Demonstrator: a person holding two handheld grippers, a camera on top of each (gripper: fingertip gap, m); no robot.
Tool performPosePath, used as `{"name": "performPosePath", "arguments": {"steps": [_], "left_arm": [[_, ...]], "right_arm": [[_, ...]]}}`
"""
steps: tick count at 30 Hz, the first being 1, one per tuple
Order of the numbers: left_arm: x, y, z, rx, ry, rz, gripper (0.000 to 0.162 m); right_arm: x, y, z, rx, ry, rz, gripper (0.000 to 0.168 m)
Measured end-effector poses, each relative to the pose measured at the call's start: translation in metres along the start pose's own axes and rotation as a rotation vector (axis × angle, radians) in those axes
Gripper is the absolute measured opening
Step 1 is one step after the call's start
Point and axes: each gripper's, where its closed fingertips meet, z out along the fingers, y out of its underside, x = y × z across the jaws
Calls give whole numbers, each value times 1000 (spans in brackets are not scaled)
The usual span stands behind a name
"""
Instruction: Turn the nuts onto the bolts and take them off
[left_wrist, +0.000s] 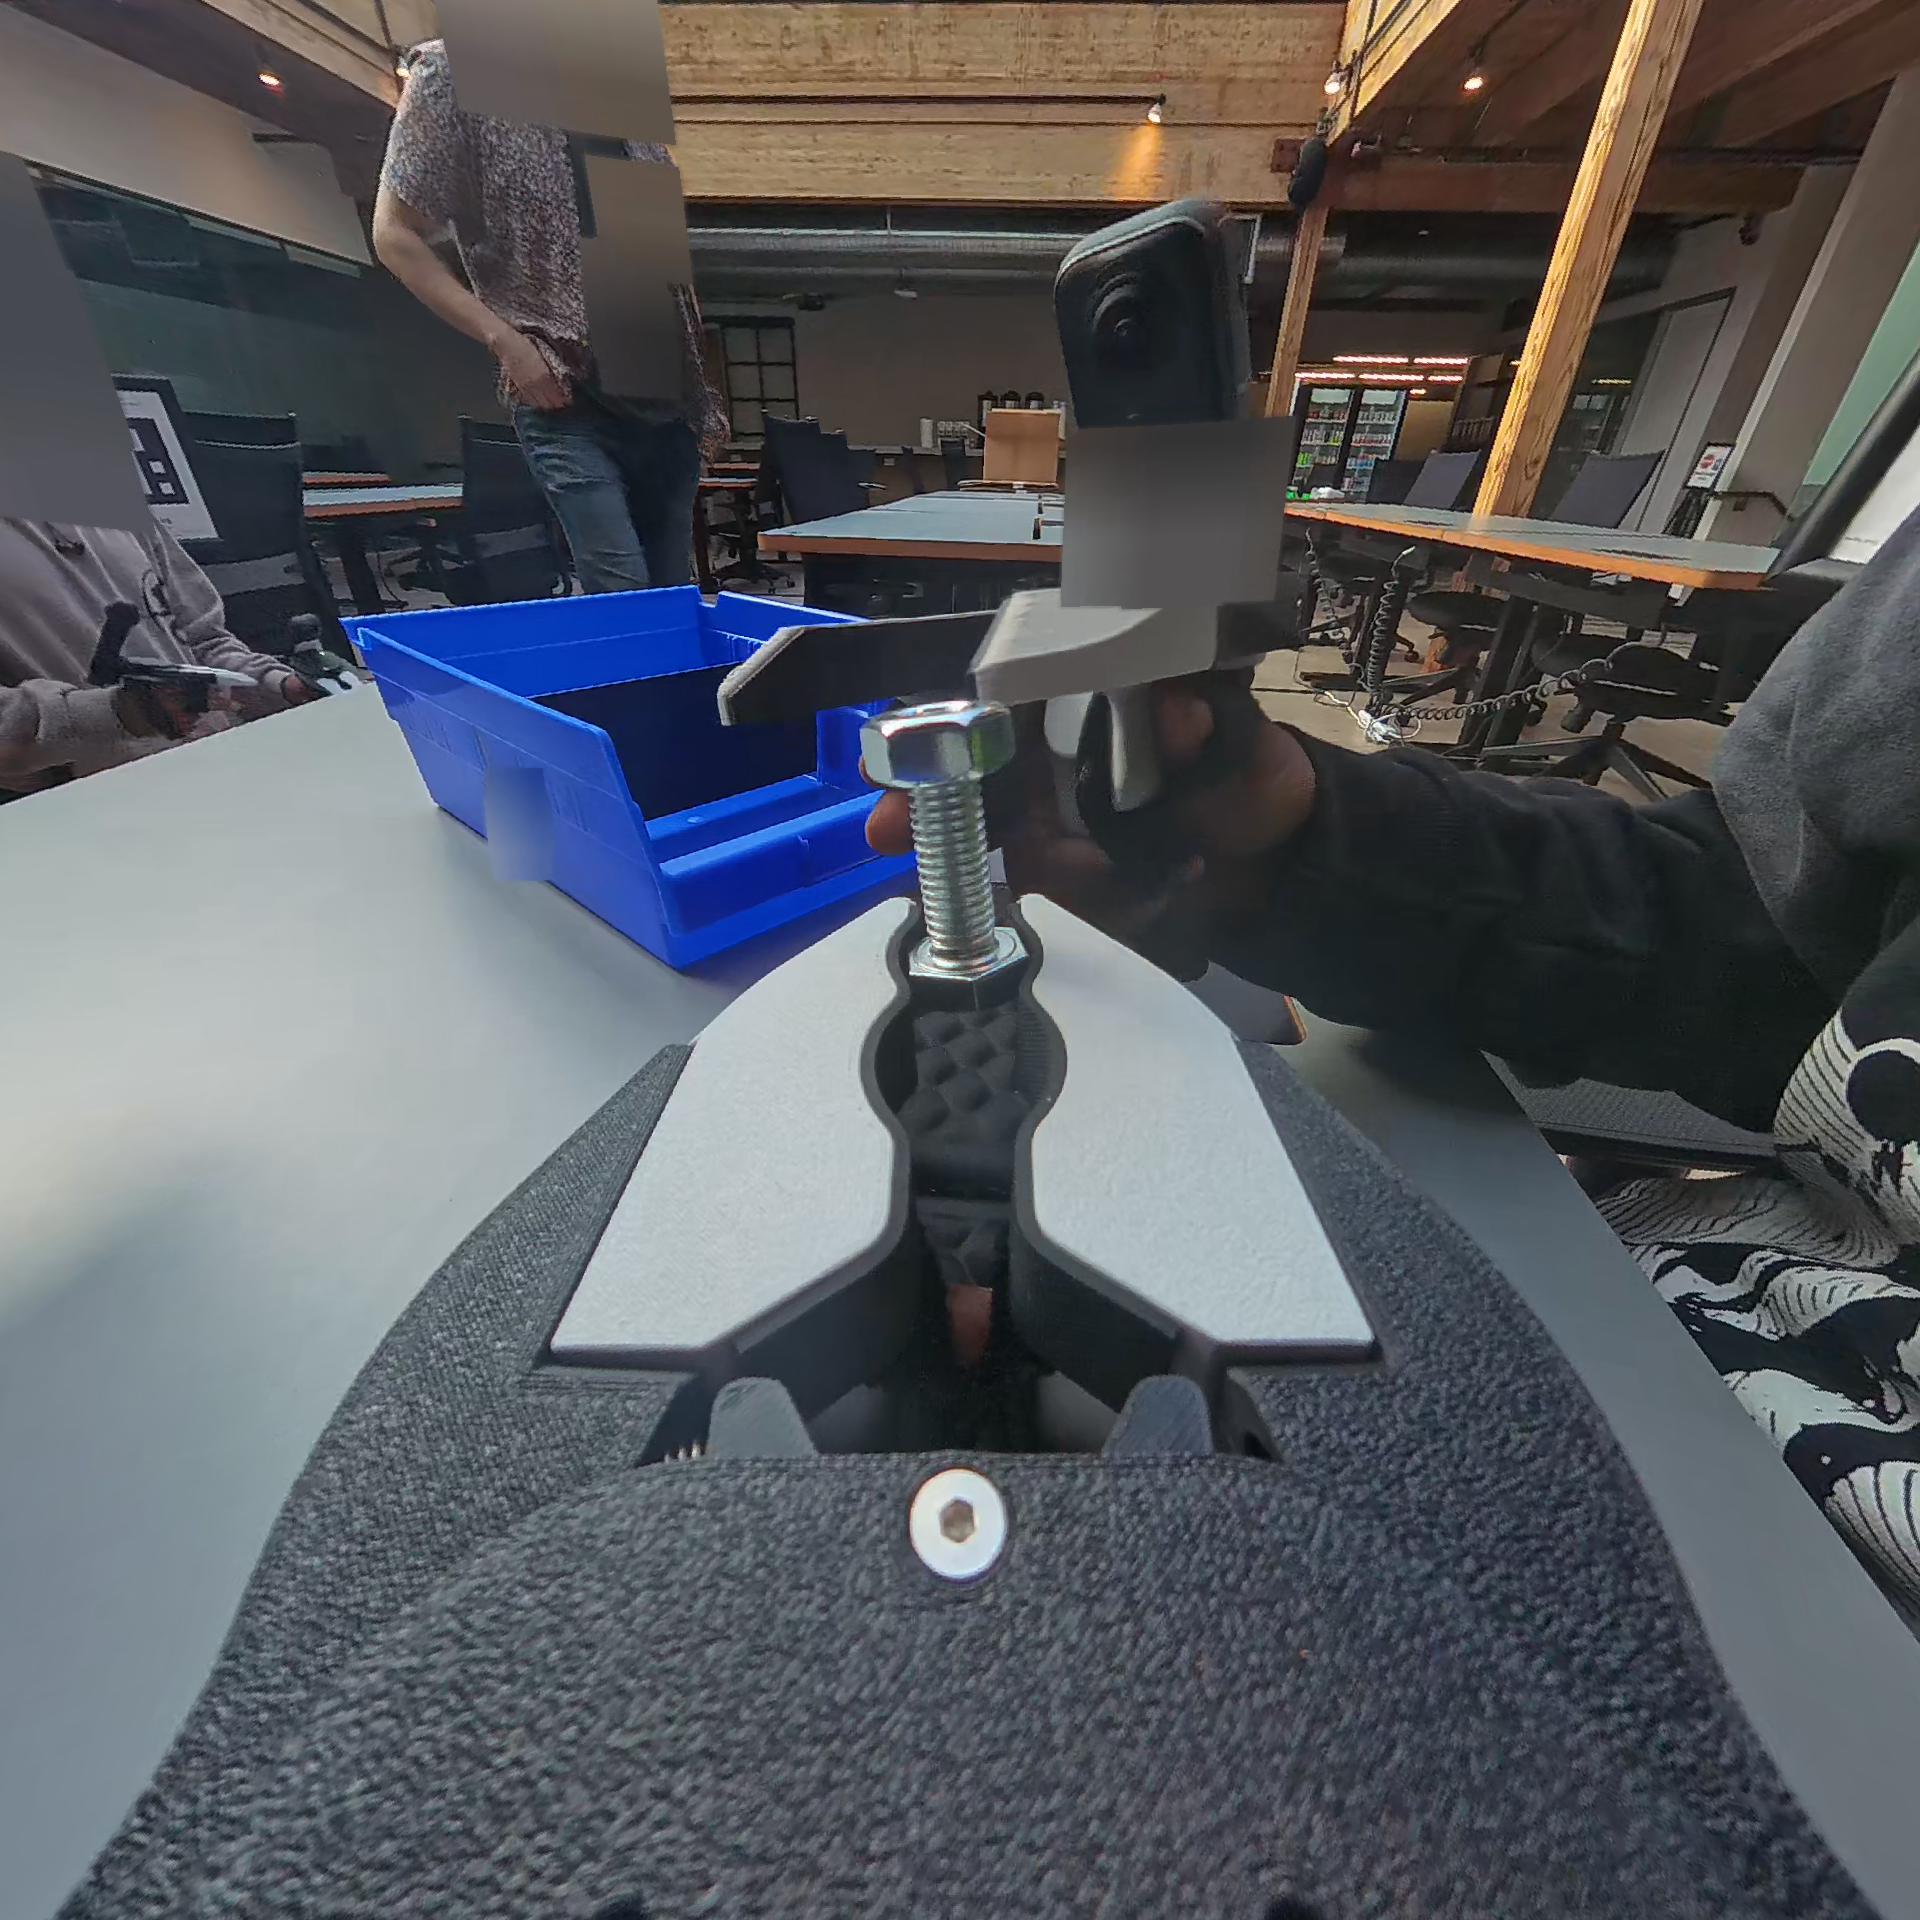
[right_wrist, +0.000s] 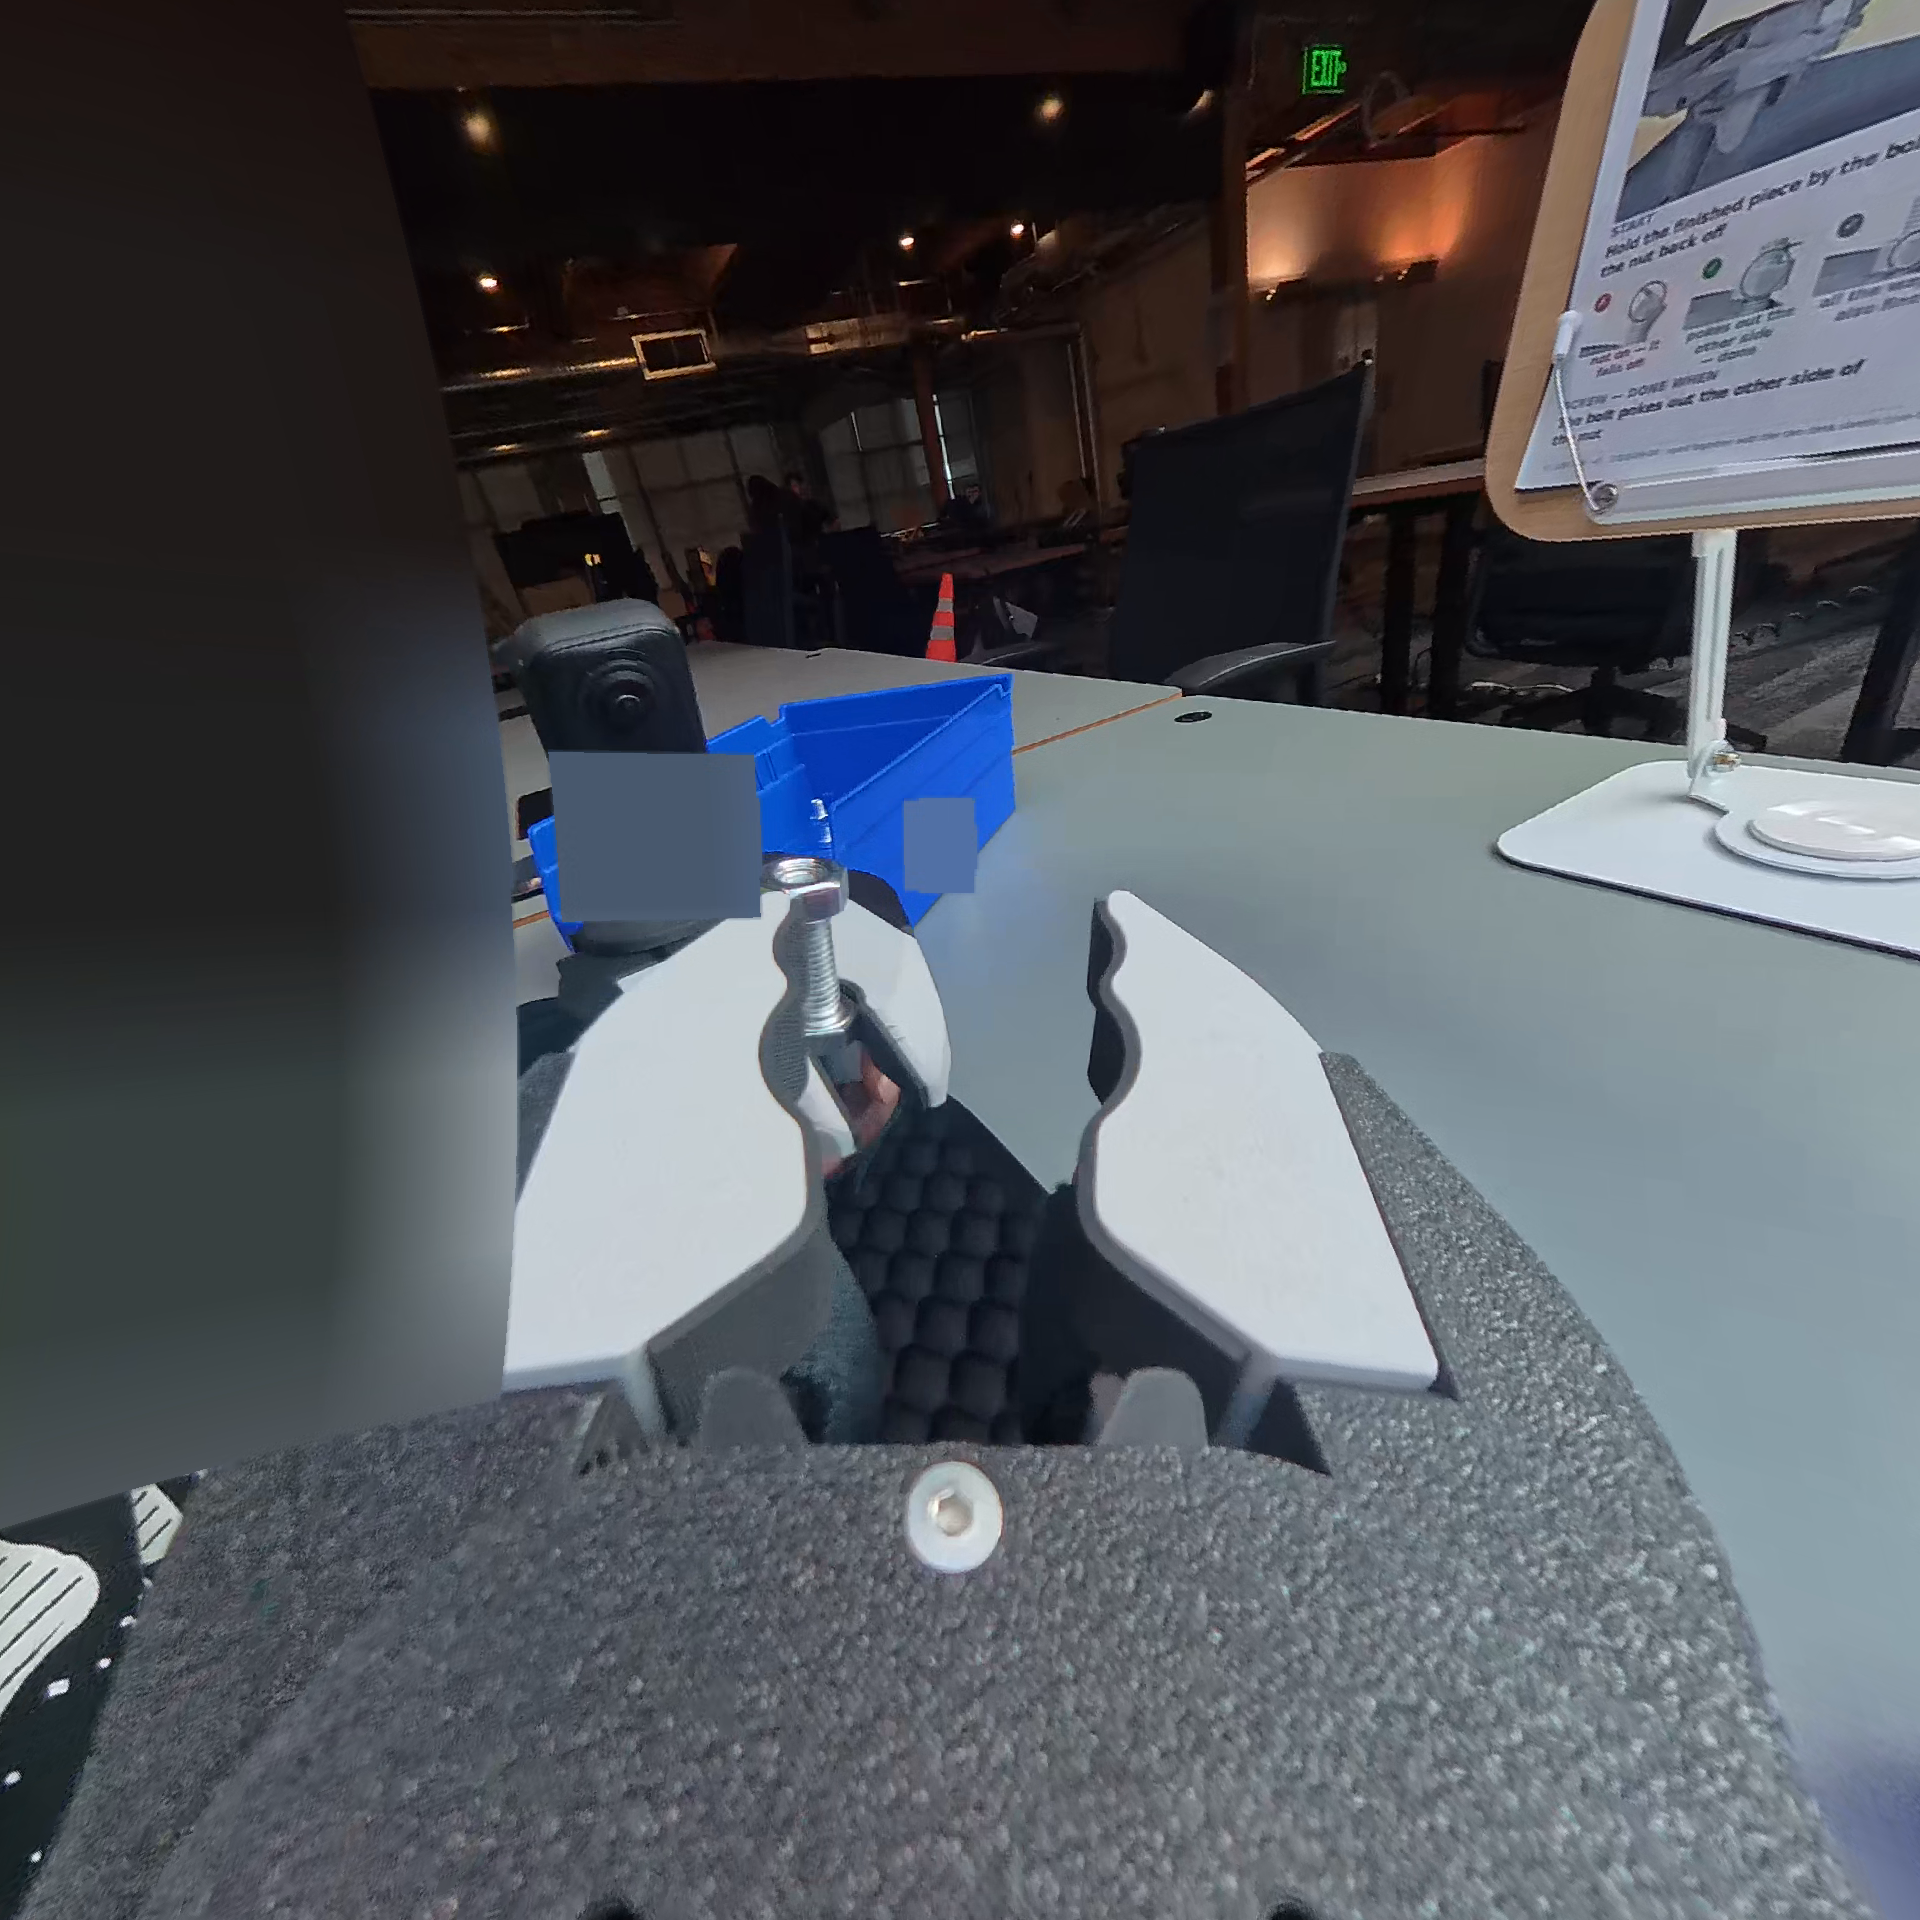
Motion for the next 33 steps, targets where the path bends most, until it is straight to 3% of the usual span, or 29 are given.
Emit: {"name": "performPosePath", "arguments": {"steps": [6,11,22,27,33], "left_arm": [[0,1,0,-4,0,3,14],[2,2,1,-12,6,13,14],[1,1,1,-5,5,5,14],[1,0,0,-3,5,5,14],[0,1,1,-4,4,4,14]], "right_arm": [[-15,5,26,-27,-51,-9,67],[-13,10,37,-56,-41,-27,66],[-3,6,14,-37,-8,-27,68],[7,6,1,-30,34,-28,59],[-5,3,6,-1,-30,-15,65]]}}
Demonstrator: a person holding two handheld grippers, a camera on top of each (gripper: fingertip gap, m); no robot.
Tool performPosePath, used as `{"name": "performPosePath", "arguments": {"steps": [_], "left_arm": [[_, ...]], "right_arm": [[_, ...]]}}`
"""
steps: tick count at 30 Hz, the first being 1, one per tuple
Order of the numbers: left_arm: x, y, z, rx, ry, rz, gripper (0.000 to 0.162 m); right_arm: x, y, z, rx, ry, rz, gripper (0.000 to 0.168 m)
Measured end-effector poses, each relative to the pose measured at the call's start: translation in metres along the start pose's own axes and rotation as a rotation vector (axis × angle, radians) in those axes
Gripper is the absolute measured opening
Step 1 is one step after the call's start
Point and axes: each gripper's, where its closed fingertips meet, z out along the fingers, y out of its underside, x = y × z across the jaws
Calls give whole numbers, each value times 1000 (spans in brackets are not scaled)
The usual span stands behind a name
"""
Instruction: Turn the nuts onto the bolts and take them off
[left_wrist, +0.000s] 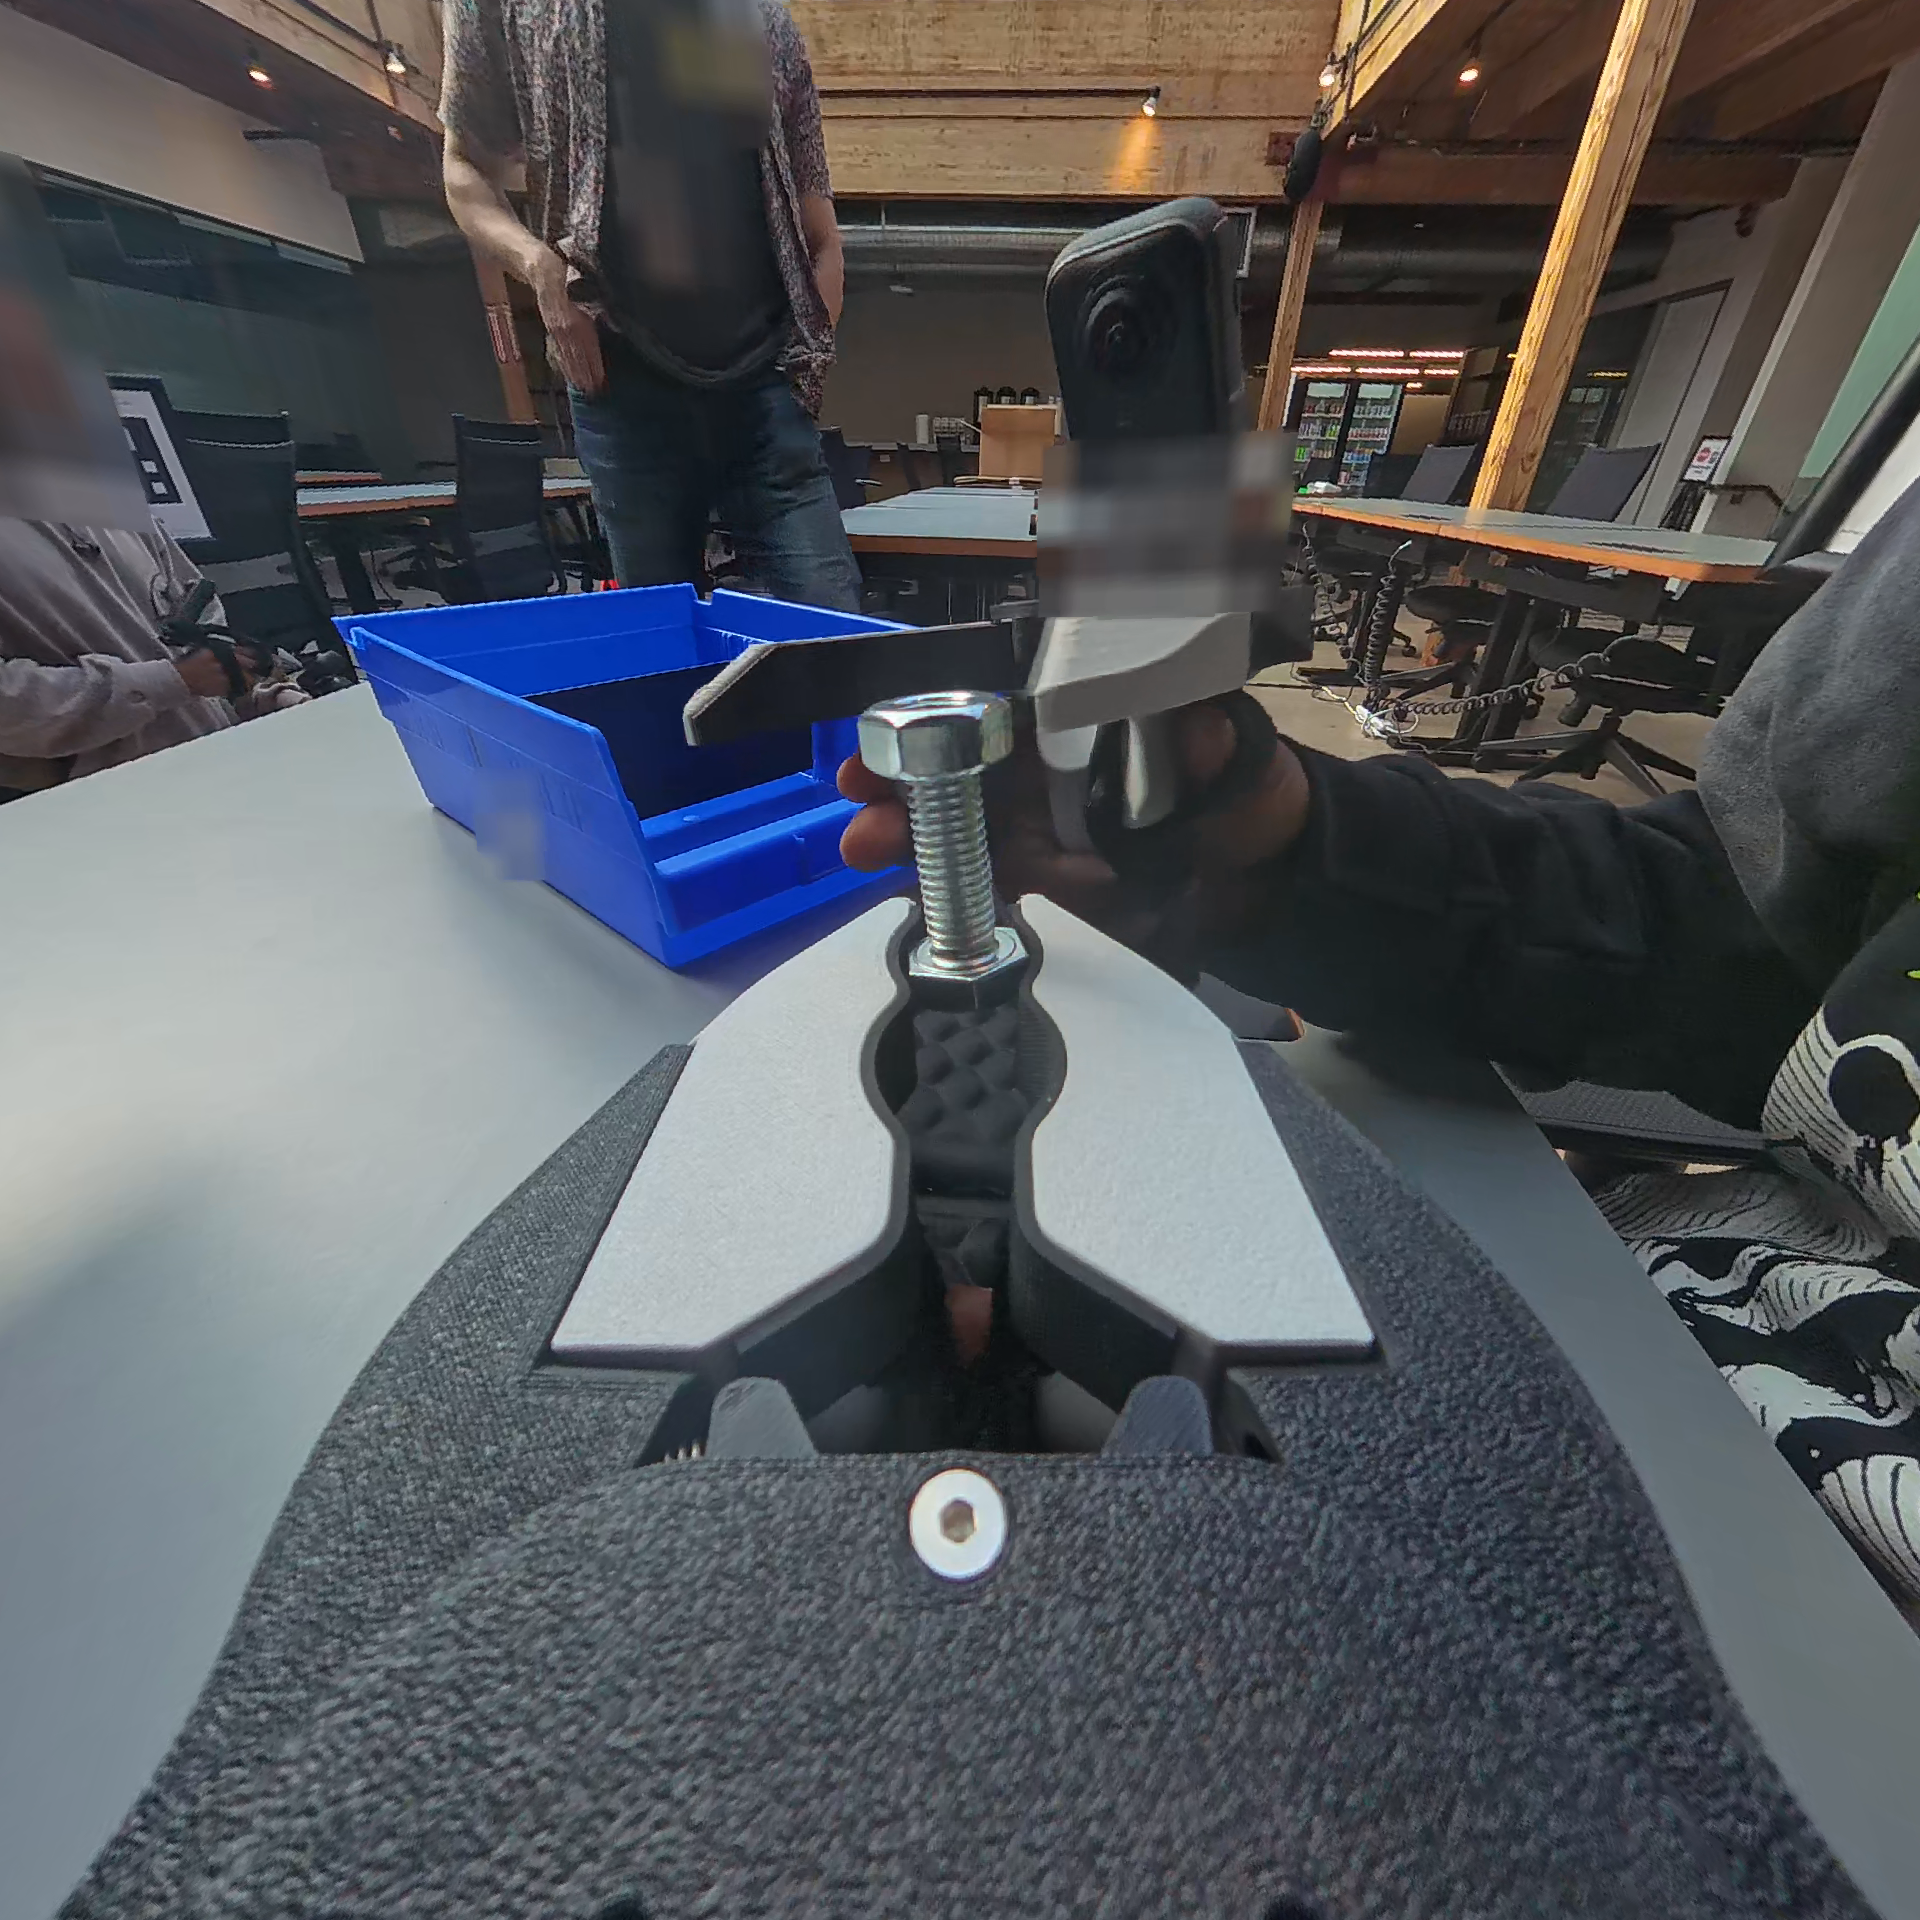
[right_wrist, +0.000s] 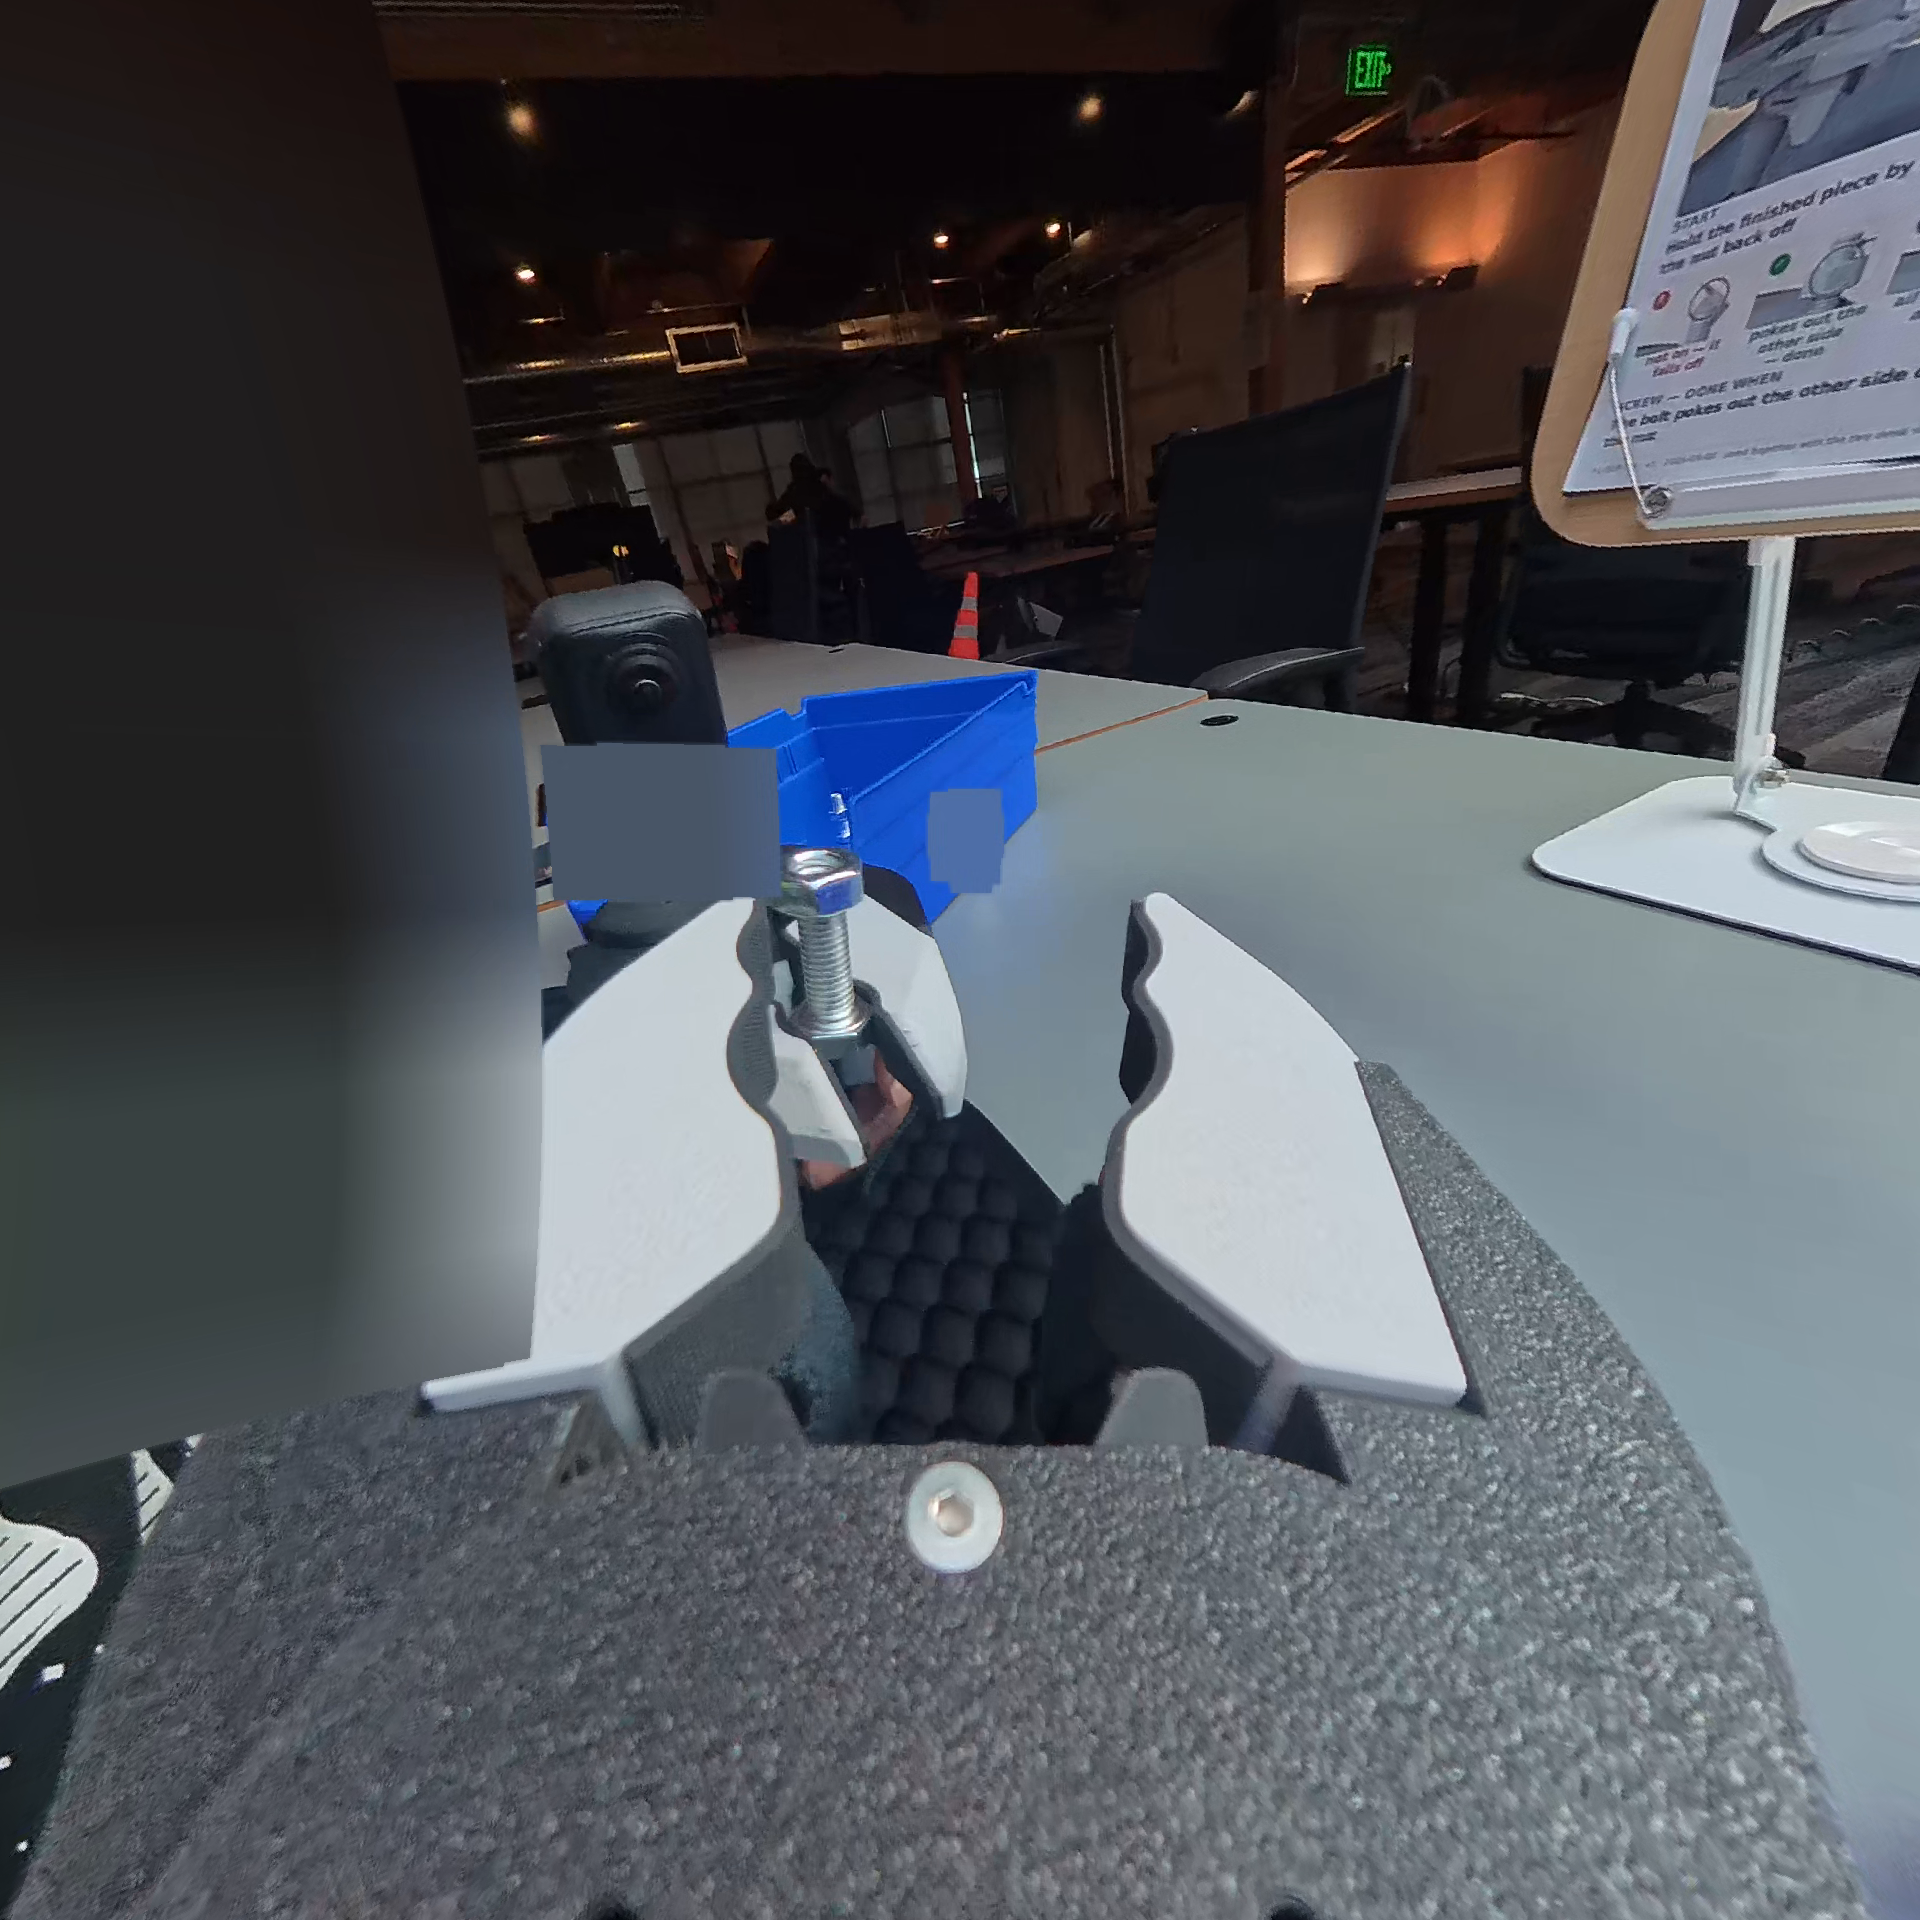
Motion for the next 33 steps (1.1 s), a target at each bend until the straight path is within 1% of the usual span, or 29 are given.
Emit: {"name": "performPosePath", "arguments": {"steps": [5,11,24,28,30,33], "left_arm": [[0,0,0,-1,0,2,14],[1,0,0,-2,1,4,14],[1,0,0,0,2,4,14],[1,-1,0,3,1,4,14],[1,0,0,0,2,6,14],[1,0,0,-1,2,7,14]], "right_arm": [[-9,4,24,-21,-38,-14,72],[-8,6,40,-37,-33,-30,72],[2,1,7,-16,20,-31,71],[8,0,-3,-10,41,-37,66],[4,-4,-4,9,14,-32,68],[-4,-6,6,10,-11,-40,70]]}}
